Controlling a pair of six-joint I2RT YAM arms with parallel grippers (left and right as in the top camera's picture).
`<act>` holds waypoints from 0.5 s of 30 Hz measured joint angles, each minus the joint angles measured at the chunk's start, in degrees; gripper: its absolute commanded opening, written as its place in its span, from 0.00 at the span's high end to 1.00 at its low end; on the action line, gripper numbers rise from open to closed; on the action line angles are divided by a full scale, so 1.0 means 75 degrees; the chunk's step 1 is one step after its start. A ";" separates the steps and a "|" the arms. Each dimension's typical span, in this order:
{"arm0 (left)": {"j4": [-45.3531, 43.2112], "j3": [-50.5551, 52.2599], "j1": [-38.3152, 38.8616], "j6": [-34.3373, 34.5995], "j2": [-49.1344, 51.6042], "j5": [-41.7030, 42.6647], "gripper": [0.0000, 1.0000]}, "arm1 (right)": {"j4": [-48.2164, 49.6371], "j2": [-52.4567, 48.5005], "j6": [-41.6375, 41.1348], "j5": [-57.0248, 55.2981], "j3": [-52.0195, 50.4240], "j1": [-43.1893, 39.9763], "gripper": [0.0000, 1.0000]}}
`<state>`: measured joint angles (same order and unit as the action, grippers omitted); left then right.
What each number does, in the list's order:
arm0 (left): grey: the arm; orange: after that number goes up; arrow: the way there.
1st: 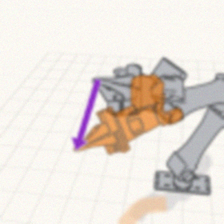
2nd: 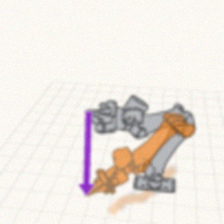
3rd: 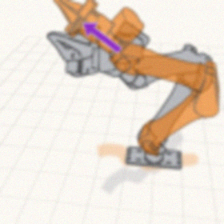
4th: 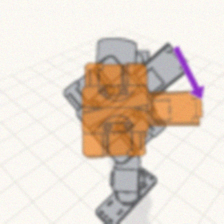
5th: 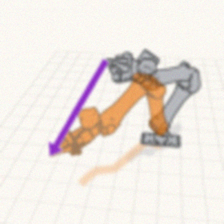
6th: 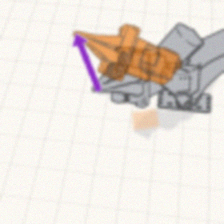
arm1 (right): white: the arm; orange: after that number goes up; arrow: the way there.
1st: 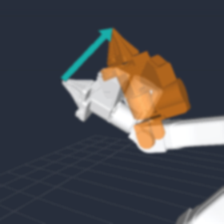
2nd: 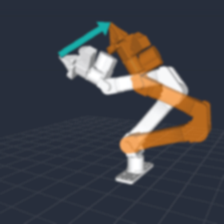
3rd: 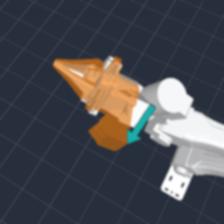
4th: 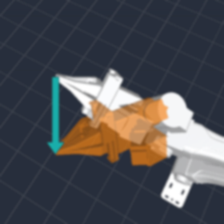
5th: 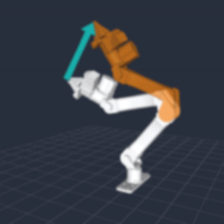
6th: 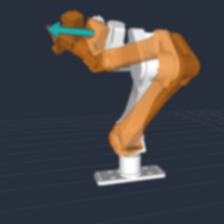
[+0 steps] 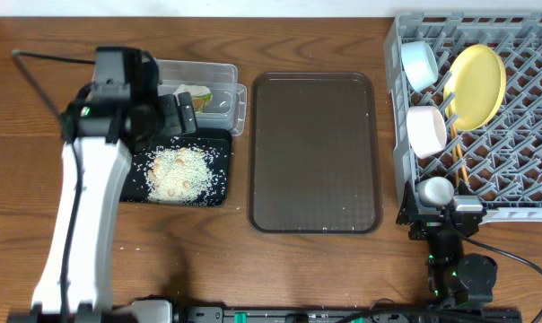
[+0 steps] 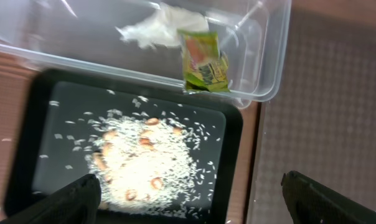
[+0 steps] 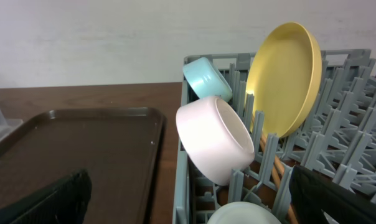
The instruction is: Sort waste into correct bins and load items into the dishwasher rack
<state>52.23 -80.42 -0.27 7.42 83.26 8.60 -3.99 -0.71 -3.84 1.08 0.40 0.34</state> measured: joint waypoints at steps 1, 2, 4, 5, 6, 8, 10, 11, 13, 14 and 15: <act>-0.0032 0.0079 0.0000 0.0000 -0.0256 -0.0067 0.05 | 0.0000 0.0000 0.0000 0.0000 0.0000 0.0000 0.01; -0.0169 0.0216 0.0000 0.0003 -0.0583 -0.0181 0.05 | 0.0000 0.0000 0.0000 -0.0003 0.0000 0.0000 0.01; -0.0764 0.0606 0.0000 0.0003 -0.1212 -0.0294 0.05 | 0.0000 0.0000 0.0000 -0.0003 0.0000 0.0000 0.01; -0.1329 0.0938 0.0000 0.0003 -0.1600 -0.0361 0.05 | -0.0003 -0.0003 0.0000 -0.0003 0.0000 0.0000 0.01; -0.1737 0.1221 0.0000 0.0000 -0.1891 -0.0402 0.05 | 0.0003 -0.0003 0.0000 -0.0003 0.0000 0.0000 0.01; -0.3142 0.2162 0.0000 0.0003 -0.2710 -0.0431 0.05 | 0.0003 -0.0003 0.0003 -0.0009 0.0000 0.0000 0.01; -0.4278 0.3185 0.0000 0.0003 -0.3506 -0.0428 0.05 | 0.0000 0.0000 0.0003 -0.0012 0.0000 0.0000 0.01; -0.4660 0.3640 0.0000 0.0000 -0.3844 -0.0425 0.05 | 0.0003 0.0000 0.0003 -0.0012 0.0000 0.0000 0.01; -0.5432 0.4666 0.0000 0.0003 -0.4654 -0.0402 0.05 | 0.0000 0.0003 0.0003 -0.0026 0.0000 0.0000 0.01; -0.5645 0.5135 0.0000 0.0000 -0.5042 -0.0399 0.05 | -0.0003 0.0003 0.0003 -0.0029 0.0000 0.0000 0.01; -0.5858 0.5552 0.0000 0.0003 -0.5386 -0.0399 0.05 | -0.0003 0.0003 0.0003 -0.0032 0.0000 0.0000 0.01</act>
<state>8.29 -38.79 -0.27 7.44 42.87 5.61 -4.01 -0.69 -3.81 0.84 0.40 0.34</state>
